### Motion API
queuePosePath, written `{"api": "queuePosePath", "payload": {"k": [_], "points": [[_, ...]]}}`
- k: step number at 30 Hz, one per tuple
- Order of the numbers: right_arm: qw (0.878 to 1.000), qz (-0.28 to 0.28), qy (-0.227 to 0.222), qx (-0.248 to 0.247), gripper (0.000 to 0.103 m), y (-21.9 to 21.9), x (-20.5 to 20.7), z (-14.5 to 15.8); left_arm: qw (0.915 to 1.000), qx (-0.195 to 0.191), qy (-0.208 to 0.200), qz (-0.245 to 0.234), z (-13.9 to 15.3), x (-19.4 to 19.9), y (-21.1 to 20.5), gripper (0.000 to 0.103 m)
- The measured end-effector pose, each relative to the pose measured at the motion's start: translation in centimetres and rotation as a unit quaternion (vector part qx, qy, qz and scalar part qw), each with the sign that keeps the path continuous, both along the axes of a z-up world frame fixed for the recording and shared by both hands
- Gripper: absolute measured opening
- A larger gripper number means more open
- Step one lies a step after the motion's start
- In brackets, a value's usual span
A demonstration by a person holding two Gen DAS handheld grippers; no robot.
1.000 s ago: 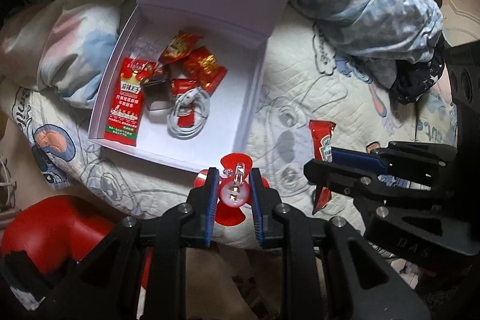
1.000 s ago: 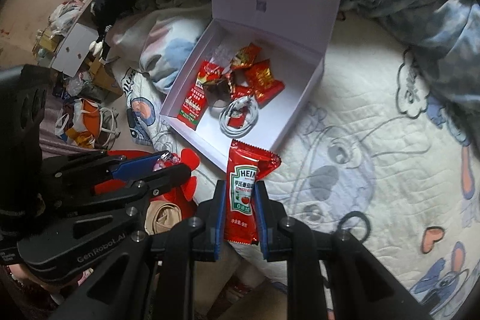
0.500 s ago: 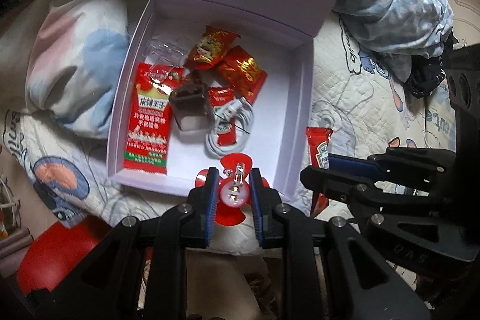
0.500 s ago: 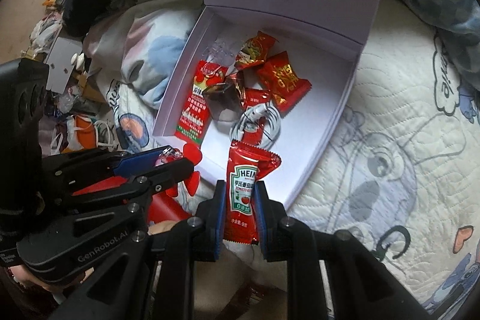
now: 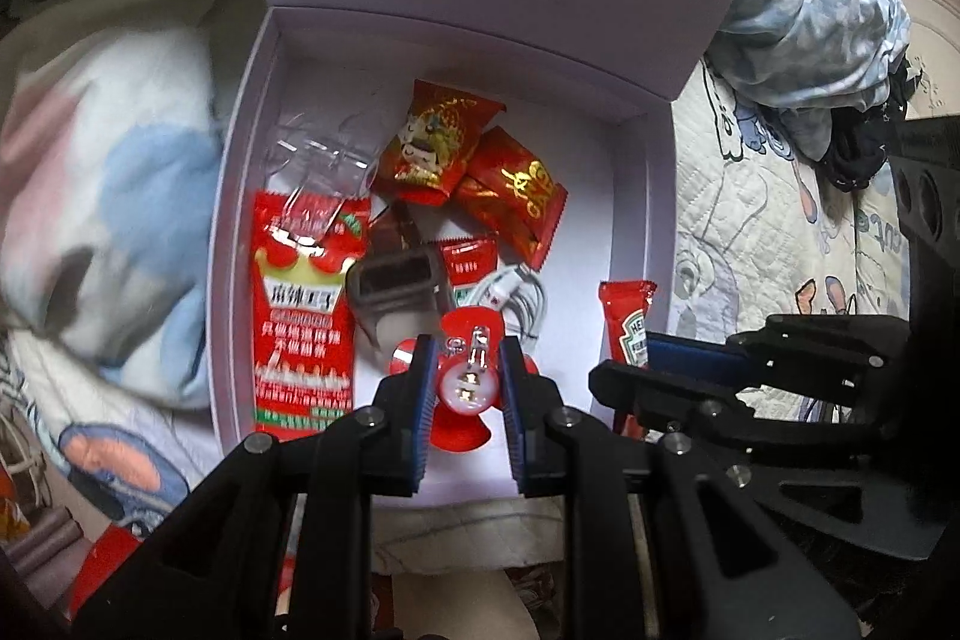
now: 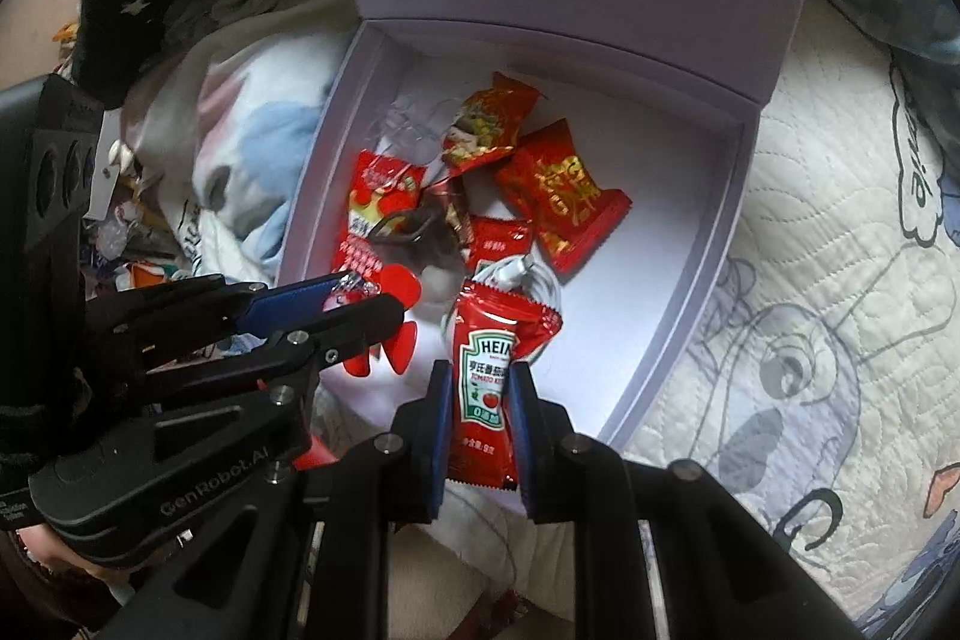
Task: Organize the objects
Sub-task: 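Carry the red fan and Heinz sachet over the white box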
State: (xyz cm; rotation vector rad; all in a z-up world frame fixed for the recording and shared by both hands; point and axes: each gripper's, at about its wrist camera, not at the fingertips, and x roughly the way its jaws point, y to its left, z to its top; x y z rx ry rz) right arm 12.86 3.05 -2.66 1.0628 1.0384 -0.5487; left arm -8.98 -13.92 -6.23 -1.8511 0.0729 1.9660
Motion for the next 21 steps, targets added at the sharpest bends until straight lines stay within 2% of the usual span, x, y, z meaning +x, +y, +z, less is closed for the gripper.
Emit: {"api": "queuePosePath", "payload": {"k": [7, 13, 21], "points": [[1.0, 0.002, 0.006, 0.0, 0.018, -1.5, -0.1, -1.5, 0.9997, 0.008, -0.008, -0.021, -1.6, -1.6, 0.6, 0.019], [1.0, 0.007, 0.008, 0.003, 0.018, -2.7, 0.0, -2.3, 0.9989, 0.015, 0.002, -0.045, -1.4, -2.4, 1.6, 0.019], [1.0, 0.014, 0.018, 0.003, 0.018, -4.3, -0.2, -3.1, 0.9982, 0.026, 0.005, -0.053, -1.8, -4.3, 2.7, 0.019]]}}
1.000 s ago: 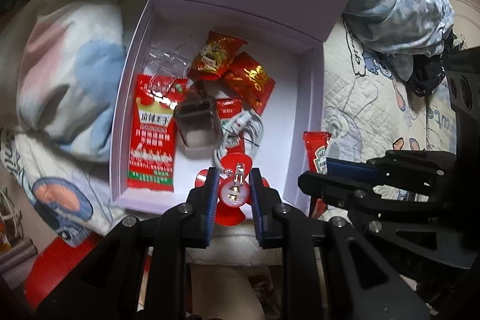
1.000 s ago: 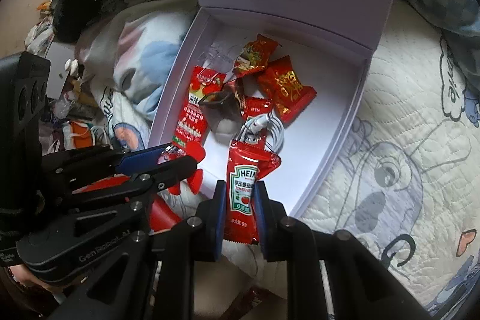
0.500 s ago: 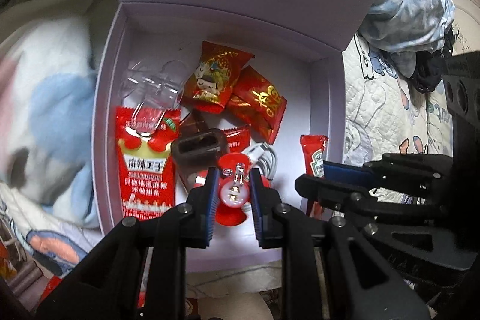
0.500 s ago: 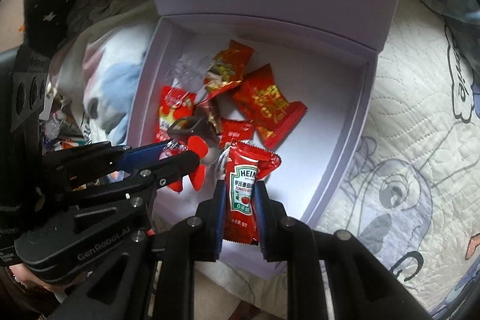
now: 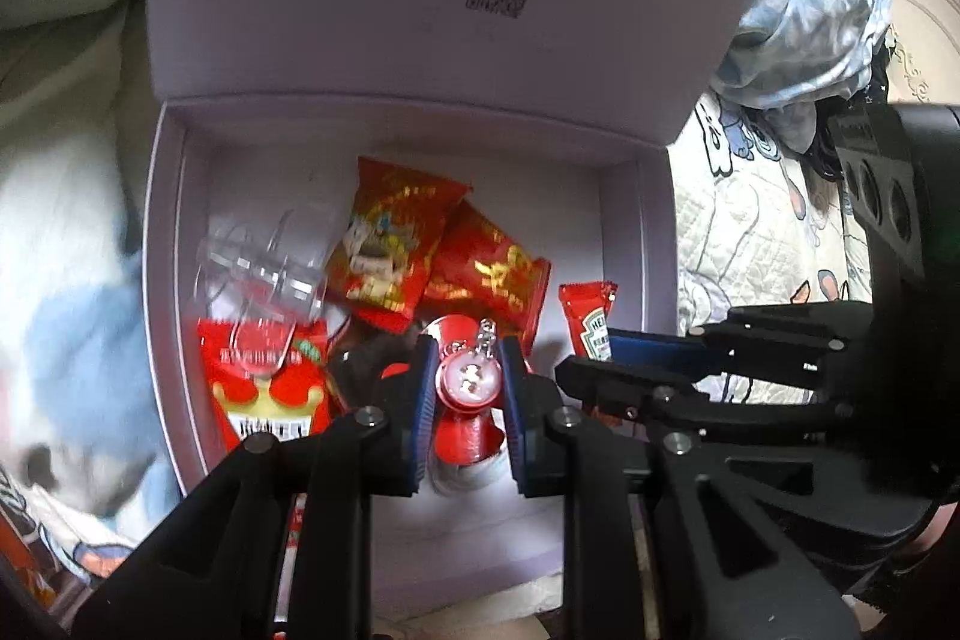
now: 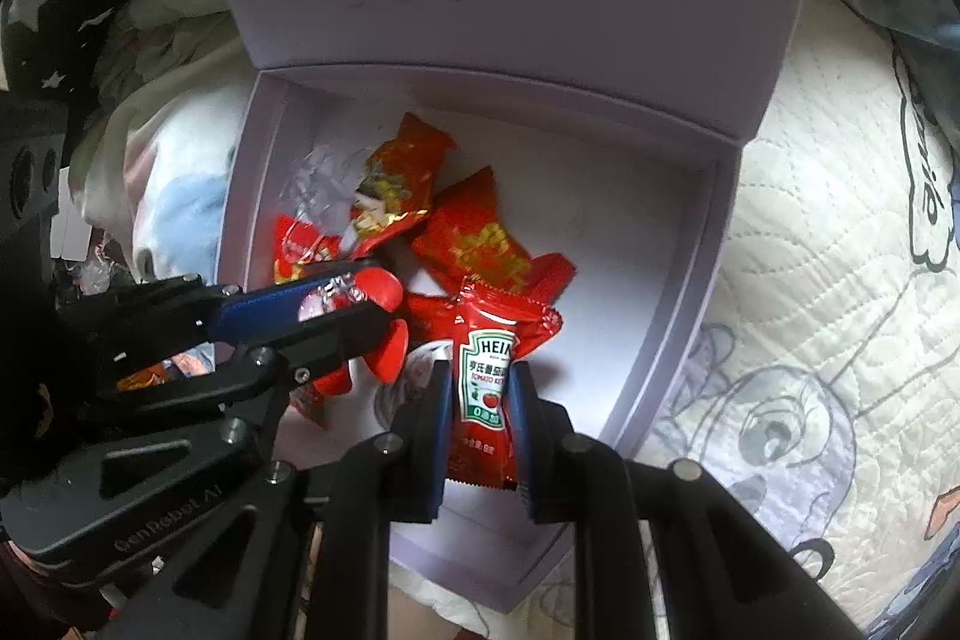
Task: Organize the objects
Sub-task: 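Carry the red fan and Heinz sachet over the white box, then lower the fan and sachet into the box and open both grippers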
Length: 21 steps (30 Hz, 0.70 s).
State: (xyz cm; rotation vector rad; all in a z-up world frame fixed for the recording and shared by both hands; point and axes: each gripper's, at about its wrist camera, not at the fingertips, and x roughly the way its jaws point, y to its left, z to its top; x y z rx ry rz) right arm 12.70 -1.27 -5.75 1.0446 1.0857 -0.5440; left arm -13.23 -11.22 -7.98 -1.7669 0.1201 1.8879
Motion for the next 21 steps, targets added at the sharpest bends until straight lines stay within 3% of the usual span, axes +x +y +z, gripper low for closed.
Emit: {"api": "queuePosePath", "payload": {"k": [10, 21], "points": [[0.999, 0.036, 0.006, -0.004, 0.018, -1.1, 1.1, -0.5, 0.9997, -0.005, -0.015, 0.019, -1.4, -1.7, 0.6, 0.019], [0.997, 0.075, 0.034, -0.011, 0.021, -0.8, 1.8, -1.1, 0.9983, -0.038, -0.027, 0.036, -1.8, -1.3, 0.2, 0.02]]}}
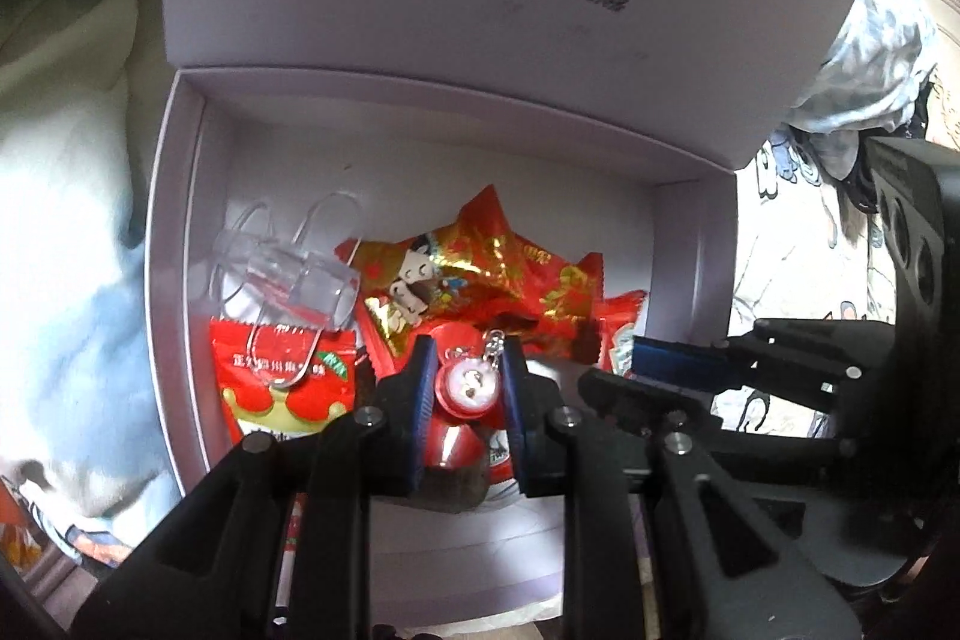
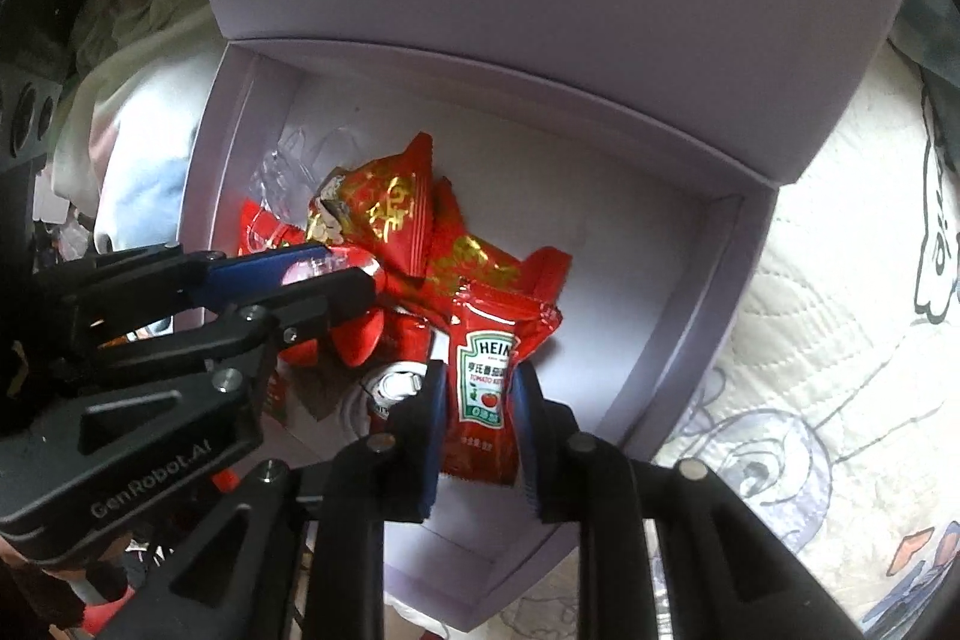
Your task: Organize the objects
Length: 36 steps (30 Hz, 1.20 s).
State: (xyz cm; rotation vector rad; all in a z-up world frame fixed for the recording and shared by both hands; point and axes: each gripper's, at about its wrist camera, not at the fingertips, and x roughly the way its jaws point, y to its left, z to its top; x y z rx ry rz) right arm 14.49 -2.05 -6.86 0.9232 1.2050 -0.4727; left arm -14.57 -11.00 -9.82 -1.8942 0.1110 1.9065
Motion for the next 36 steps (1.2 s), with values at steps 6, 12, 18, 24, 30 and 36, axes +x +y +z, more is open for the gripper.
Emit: {"api": "queuePosePath", "payload": {"k": [6, 12, 18, 24, 30, 36], "points": [[1.0, 0.017, 0.001, -0.024, 0.023, 0.3, 0.0, 1.2, 1.0, -0.003, 0.007, 0.005, 0.7, 0.7, -0.1, 0.021], [0.999, 0.032, -0.009, -0.037, 0.031, 0.7, -0.2, 2.5, 0.999, -0.02, 0.03, 0.028, 2.5, 1.7, -0.5, 0.028], [0.997, 0.052, -0.026, -0.053, 0.045, 1.4, -1.2, 4.8, 0.9938, -0.026, 0.053, 0.094, 5.0, 3.4, -2.4, 0.049], [0.993, 0.077, -0.04, -0.078, 0.048, 2.4, -2.4, 8.6, 0.9888, -0.03, 0.069, 0.129, 8.4, 5.0, -3.8, 0.058], [0.989, 0.085, -0.056, -0.105, 0.053, 3.5, -4.5, 13.3, 0.9834, -0.041, 0.102, 0.145, 12.7, 7.1, -3.6, 0.065], [0.987, 0.084, -0.071, -0.121, 0.054, 5.2, -7.4, 16.9, 0.9795, -0.04, 0.125, 0.153, 16.1, 9.1, -2.7, 0.07]]}}
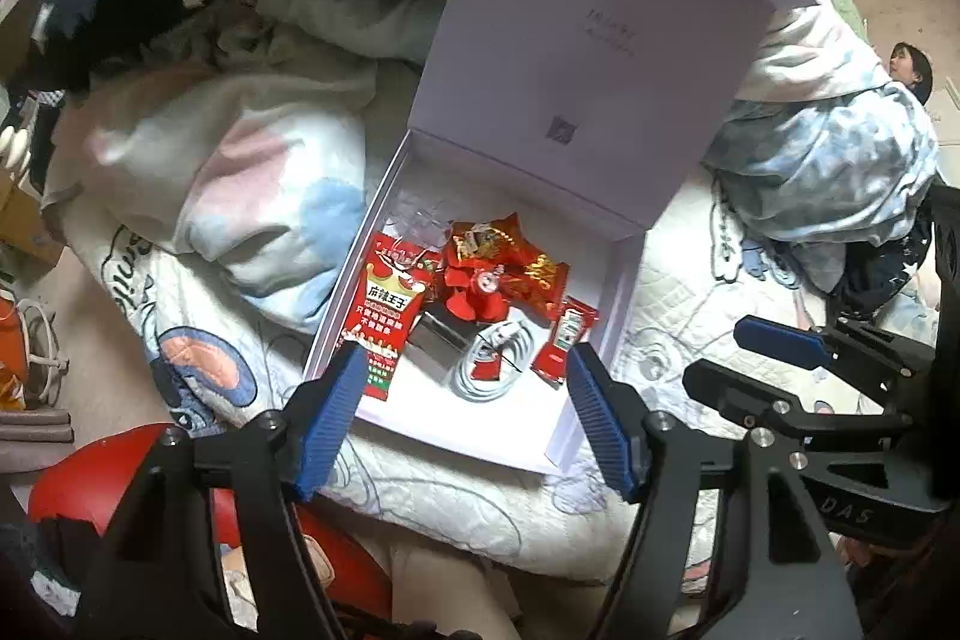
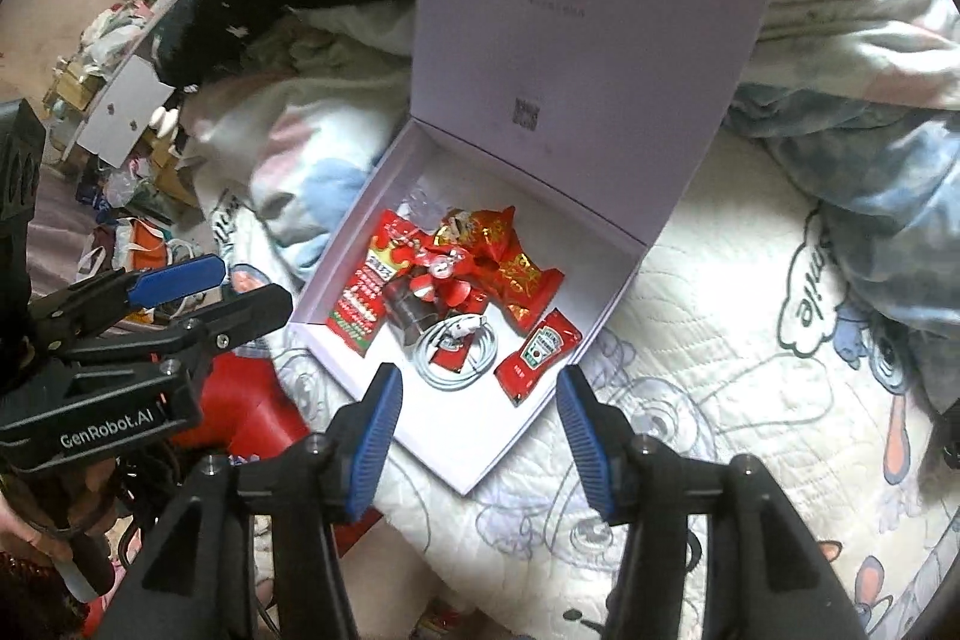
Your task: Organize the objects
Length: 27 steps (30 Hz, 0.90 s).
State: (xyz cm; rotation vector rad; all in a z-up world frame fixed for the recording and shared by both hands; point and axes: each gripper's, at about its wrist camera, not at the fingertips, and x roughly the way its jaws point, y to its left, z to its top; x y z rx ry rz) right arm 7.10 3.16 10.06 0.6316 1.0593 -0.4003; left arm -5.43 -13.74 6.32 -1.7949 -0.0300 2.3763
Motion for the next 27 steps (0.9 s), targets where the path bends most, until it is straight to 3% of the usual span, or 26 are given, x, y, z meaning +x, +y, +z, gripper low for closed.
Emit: {"api": "queuePosePath", "payload": {"k": [9, 13, 27], "points": [[1.0, 0.011, -0.002, -0.02, 0.054, 2.7, -3.1, 3.9, 0.9997, -0.022, 0.014, 0.0, 4.7, 4.2, 0.6, 0.074], [0.999, 0.02, -0.006, -0.03, 0.055, 3.7, -4.1, 4.9, 0.999, -0.041, 0.018, 0.004, 5.7, 5.8, 0.7, 0.074], [0.994, 0.103, 0.002, -0.04, 0.055, 8.9, -6.0, 6.2, 0.9987, -0.041, 0.006, 0.028, 8.2, 9.6, -0.7, 0.074]]}}
